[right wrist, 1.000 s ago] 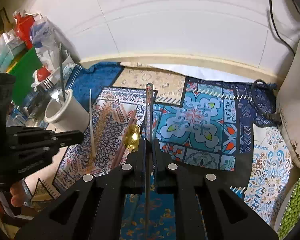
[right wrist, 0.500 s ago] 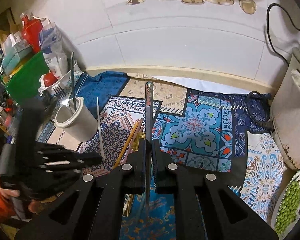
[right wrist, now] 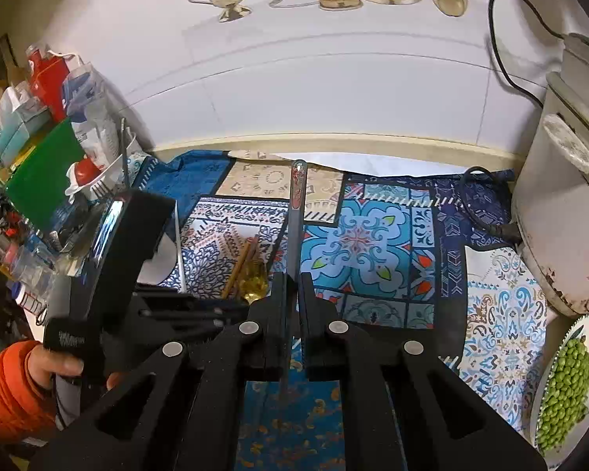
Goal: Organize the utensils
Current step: 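Grasp a silver spoon from the pile with the left tool while the right tool holds the chopstick up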
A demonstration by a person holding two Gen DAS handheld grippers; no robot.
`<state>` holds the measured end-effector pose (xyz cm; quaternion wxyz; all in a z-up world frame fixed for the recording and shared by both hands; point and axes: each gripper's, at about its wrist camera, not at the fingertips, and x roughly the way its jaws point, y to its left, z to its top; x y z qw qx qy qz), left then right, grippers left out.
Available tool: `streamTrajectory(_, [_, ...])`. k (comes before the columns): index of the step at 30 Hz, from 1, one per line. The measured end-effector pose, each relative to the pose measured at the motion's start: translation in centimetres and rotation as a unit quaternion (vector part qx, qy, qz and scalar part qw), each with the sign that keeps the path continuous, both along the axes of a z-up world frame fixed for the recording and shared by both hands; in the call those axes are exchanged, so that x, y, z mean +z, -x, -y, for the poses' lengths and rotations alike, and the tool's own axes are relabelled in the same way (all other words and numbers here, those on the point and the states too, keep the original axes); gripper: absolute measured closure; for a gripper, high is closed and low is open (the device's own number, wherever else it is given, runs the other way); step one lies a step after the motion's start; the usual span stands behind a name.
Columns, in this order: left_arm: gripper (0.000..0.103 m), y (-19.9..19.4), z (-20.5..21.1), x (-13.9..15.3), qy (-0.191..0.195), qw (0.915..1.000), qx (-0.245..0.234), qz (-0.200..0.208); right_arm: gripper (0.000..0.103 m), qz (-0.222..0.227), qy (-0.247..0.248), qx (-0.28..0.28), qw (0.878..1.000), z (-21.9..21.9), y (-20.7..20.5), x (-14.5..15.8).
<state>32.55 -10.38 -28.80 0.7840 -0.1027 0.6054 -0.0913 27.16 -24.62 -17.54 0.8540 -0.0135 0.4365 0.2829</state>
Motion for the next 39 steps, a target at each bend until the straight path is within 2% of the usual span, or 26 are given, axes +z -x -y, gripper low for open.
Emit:
streamTrajectory(2, [0.092, 0.2, 0.7, -0.5, -0.004, 0.9999, -0.014, -0.009, 0.102, -0.002, -0.001, -0.004, 1.0, 0.4, -0.2, -0.1])
streamTrajectory(6, [0.092, 0.3, 1.4, -1.2, -0.015, 0.9995, -0.023, -0.018, 0.102, -0.006, -0.006, -0.01, 1.0, 0.9, -0.6, -0.3])
streamTrajectory(11, [0.091, -0.5, 1.7, -2.1, 0.001, 0.9995, -0.015, -0.029, 0.102, -0.011, 0.003, -0.009, 1.0, 0.7, -0.8, -0.9])
streamTrajectory(18, [0.089, -0.6, 3.8, -2.5, -0.054, 0.9976, -0.041, -0.017, 0.101, -0.063, 0.034, -0.015, 0.997, 1.4, -2.1, -3.9])
streamTrajectory(20, [0.09, -0.8, 4.5, -2.7, -0.067, 0.9966, -0.048, -0.009, 0.095, -0.086, 0.041, -0.012, 0.995, 1.5, -2.5, -5.0])
streamTrajectory(22, [0.095, -0.8, 4.9, -2.9, -0.081, 0.9952, -0.056, 0.001, 0.08, -0.103, 0.043, -0.011, 0.994, 1.4, -2.9, -5.7])
streamTrajectory(24, [0.097, -0.8, 4.9, -3.0, -0.077, 0.9956, -0.053, 0.004, 0.075, -0.115, 0.037, -0.012, 0.993, 1.2, -3.4, -6.5])
streamTrajectory(28, [0.103, -0.4, 3.3, -2.8, -0.055, 0.9981, -0.025, 0.015, 0.075, -0.123, 0.051, -0.009, 0.991, -0.2, -4.8, -8.1])
streamTrajectory(32, [0.103, -0.1, 2.0, -2.0, -0.045, 0.9985, -0.001, 0.029, 0.077, -0.138, 0.07, -0.002, 0.988, -2.0, -6.1, -9.8])
streamTrajectory(36, [0.103, -0.3, 0.6, -1.2, -0.032, 0.9985, 0.015, 0.041, 0.086, -0.125, 0.091, -0.003, 0.988, -3.3, -7.0, -10.3])
streamTrajectory(37, [0.103, 0.0, 0.4, -1.1, -0.03, 0.9985, 0.018, 0.043, 0.091, -0.123, 0.094, -0.001, 0.988, -3.4, -7.1, -10.3])
streamTrajectory(39, [0.103, 0.2, -0.1, -0.7, -0.023, 0.9983, 0.025, 0.047, 0.094, -0.117, 0.104, 0.004, 0.988, -4.1, -7.4, -10.4])
